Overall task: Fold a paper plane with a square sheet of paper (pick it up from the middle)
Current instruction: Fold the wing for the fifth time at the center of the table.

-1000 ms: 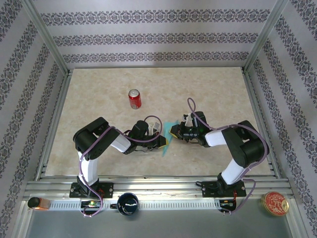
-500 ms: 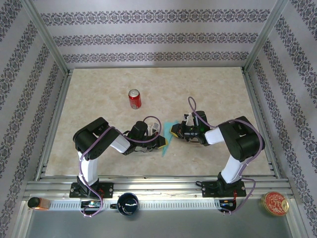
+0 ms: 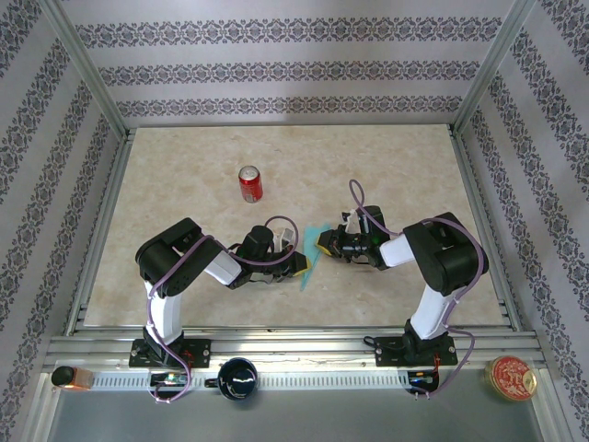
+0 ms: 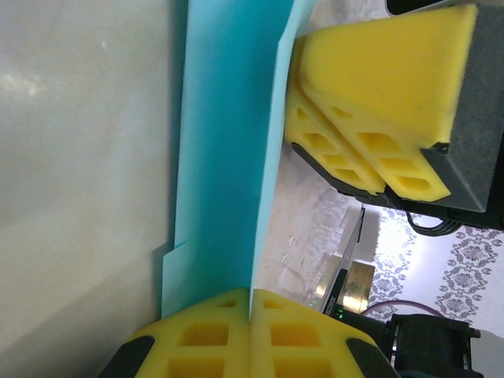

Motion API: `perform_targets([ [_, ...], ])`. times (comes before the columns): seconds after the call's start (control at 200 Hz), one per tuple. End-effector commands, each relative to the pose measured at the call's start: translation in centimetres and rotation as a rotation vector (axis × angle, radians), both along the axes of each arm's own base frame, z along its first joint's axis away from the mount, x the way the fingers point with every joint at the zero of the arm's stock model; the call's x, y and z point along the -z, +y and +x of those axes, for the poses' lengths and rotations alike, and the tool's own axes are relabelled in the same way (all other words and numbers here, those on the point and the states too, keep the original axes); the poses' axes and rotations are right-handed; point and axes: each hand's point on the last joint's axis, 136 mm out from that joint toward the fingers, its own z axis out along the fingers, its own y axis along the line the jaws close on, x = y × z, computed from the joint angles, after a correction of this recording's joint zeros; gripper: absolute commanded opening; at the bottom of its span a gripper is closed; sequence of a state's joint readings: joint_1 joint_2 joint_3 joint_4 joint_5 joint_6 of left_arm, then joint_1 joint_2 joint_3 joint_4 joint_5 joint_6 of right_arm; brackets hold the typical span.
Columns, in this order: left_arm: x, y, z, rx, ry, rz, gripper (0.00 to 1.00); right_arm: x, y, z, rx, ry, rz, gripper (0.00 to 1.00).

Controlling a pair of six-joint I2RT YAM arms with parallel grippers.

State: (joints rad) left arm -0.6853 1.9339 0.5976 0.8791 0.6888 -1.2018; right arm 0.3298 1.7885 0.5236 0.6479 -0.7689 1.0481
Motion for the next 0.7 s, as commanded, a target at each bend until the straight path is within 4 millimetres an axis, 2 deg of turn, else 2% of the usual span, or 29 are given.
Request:
perform_targets([
  [0.0,3.2,1.6,-1.1,-0.007,0.102,0.077,0.00,-1.5,0.6,0.2,-0.028,-0.051,0.017,0.13],
  [0.265,3.8,1.6,-1.4,0.012,0.127,0.101,0.00,-2.2,1.4,-0.4,-0.069,-0.071,0.000,0.13],
  [0.48,4.0,1.5,-1.7,0.027,0.142,0.112,0.00,-0.6,1.6,-0.7,-0.057,-0.021,-0.043,0.12],
  [0.694,3.8,1.6,-1.6,0.022,0.133,0.108,0.00,-2.2,1.1,-1.0,-0.034,-0.088,-0.079,0.13],
])
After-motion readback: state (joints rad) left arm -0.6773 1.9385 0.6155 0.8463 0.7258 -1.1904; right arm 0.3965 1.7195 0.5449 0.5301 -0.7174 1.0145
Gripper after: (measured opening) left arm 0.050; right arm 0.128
